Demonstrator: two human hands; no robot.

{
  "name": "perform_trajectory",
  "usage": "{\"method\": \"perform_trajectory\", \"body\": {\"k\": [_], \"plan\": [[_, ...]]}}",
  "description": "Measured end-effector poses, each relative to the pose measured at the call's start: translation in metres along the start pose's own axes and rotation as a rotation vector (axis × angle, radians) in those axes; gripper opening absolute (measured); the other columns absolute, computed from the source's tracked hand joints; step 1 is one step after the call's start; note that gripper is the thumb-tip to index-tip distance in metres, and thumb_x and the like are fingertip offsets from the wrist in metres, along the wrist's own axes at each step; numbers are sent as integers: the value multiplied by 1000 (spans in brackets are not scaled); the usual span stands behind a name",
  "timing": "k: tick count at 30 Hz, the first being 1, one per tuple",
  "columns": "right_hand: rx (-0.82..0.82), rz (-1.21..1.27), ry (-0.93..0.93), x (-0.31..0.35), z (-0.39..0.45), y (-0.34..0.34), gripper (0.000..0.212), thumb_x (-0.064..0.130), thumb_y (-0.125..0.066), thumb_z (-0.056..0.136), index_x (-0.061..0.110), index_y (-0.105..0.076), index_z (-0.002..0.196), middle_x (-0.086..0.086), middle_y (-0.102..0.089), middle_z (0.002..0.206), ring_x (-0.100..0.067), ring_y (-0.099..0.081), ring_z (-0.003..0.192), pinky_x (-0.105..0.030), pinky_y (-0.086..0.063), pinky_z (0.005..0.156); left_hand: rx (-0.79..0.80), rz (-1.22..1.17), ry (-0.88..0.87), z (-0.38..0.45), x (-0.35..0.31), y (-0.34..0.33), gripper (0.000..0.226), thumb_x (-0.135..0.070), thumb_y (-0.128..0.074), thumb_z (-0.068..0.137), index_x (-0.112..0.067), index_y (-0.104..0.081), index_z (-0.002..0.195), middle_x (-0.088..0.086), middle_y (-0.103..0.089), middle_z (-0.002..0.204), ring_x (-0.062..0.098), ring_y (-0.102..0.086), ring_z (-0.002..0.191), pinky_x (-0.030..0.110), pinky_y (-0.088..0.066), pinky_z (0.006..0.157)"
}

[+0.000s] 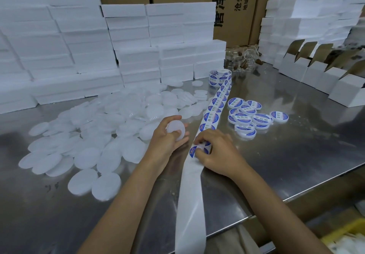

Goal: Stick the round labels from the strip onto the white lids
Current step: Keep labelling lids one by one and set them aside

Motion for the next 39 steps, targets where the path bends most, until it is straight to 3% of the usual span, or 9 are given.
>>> {"method": "perform_trajectory", "body": {"k": [5, 10, 16, 23, 26, 30, 34, 39], "plan": [[12, -17, 52, 2, 0, -4, 19, 35, -68, 85, 30, -65, 103, 19, -63, 108, -5, -52, 107, -28, -33, 93, -15, 16, -1, 5, 3, 3, 45, 13, -42, 98, -18, -61, 126, 10, -70, 120, 21, -71, 108, 27, -59, 89], [36, 3, 74, 5, 0, -7, 23, 41, -72, 83, 30, -65, 103, 19, -64, 105, -3, -53, 104, -32, -37, 99, -34, 39, 18, 7, 6, 8, 50, 13, -35, 98, -22, -63, 121, 11, -70, 118, 24, -70, 109, 32, -61, 87], [57, 133, 94, 12, -1, -5, 30, 32, -79, 80, 23, -66, 105, 15, -61, 103, -5, -58, 96, -27, -48, 88, -14, -8, 45, 7, 6, 7, 46, 9, -35, 101, -23, -63, 118, 15, -68, 118, 28, -70, 106, 34, -62, 73], [62, 170, 94, 15, -2, -5, 31, 29, -82, 80, 19, -69, 106, 12, -65, 101, -4, -58, 95, -19, -47, 85, 28, -43, 34, 7, 6, 3, 41, 9, -37, 101, -18, -63, 119, 13, -72, 108, 24, -75, 94, 37, -62, 78], [78, 172, 102, 16, -1, -6, 30, 30, -83, 79, 18, -72, 104, 10, -66, 98, -6, -58, 94, -17, -45, 83, 57, 16, 43, 6, 8, -1, 41, 8, -39, 100, -17, -63, 122, 15, -71, 112, 28, -73, 102, 39, -62, 84], [75, 178, 100, 14, 1, -8, 28, 29, -83, 79, 17, -73, 101, 9, -67, 96, -6, -58, 93, -14, -44, 81, 80, 100, 40, 5, 8, -5, 42, 8, -37, 101, -20, -63, 118, 12, -72, 109, 25, -75, 97, 33, -61, 80], [62, 165, 85, 12, 2, -10, 18, 26, -80, 82, 21, -73, 98, 13, -65, 93, -4, -57, 93, -11, -40, 77, 90, 125, 39, 5, 6, -5, 40, 7, -38, 101, -20, -63, 118, 9, -72, 104, 21, -75, 91, 30, -61, 75], [39, 153, 105, 16, 0, -7, 16, 25, -78, 84, 27, -74, 99, 23, -61, 91, 0, -56, 92, -6, -37, 76, 94, 155, 38, 5, 5, -5, 39, 3, -38, 103, -24, -63, 117, 10, -71, 110, 26, -72, 101, 32, -62, 78]]}}
Point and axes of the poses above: each hand's wrist, its own z-axis towards the middle knuckle, its own y-axis out of the back of the hand, x = y × z, the point moved 10 cm from there along z, towards the middle knuckle
